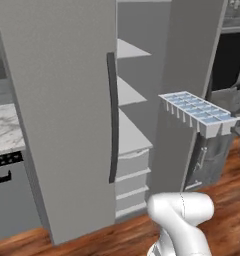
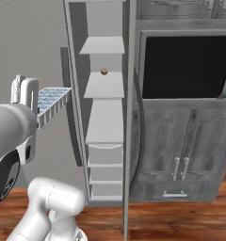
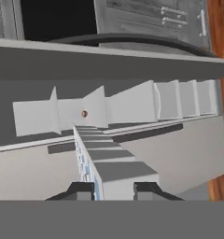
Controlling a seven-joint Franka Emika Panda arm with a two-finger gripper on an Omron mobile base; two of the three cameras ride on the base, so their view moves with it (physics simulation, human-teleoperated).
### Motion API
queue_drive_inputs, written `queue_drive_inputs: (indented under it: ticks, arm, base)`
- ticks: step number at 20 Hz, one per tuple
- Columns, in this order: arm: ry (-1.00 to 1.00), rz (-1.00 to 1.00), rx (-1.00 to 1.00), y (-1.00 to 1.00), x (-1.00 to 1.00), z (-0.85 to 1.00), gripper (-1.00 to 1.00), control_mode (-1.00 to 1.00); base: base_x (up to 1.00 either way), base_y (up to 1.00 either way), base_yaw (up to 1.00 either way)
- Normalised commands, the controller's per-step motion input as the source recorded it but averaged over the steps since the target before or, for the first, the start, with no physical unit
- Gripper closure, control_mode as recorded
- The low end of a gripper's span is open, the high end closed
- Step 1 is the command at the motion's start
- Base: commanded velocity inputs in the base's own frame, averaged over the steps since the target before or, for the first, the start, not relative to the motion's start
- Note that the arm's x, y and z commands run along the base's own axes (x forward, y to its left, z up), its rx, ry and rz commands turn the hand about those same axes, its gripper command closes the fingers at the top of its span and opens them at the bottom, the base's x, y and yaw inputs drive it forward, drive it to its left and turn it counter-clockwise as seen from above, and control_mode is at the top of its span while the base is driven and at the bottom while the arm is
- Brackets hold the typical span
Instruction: Open the freezer door, pick up the ice cube tray from the freezer, and place it on the dining counter.
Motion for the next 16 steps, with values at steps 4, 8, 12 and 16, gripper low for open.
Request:
queue_drive_inputs:
  ticks: [4,8,12,16]
  arm:
    - [0.00,0.00,0.00,0.00,0.00,0.00,1.00,1.00]
    - [0.00,0.00,0.00,0.00,0.00,0.00,1.00,1.00]
    - [0.00,0.00,0.00,0.00,0.00,0.00,1.00,1.00]
    - [0.00,0.00,0.00,0.00,0.00,0.00,1.00,1.00]
  base:
    - [-0.64,0.29,0.30]
    - [-0.43,0.29,0.43]
    - [-0.35,0.27,0.52]
    - [-0.42,0.18,0.63]
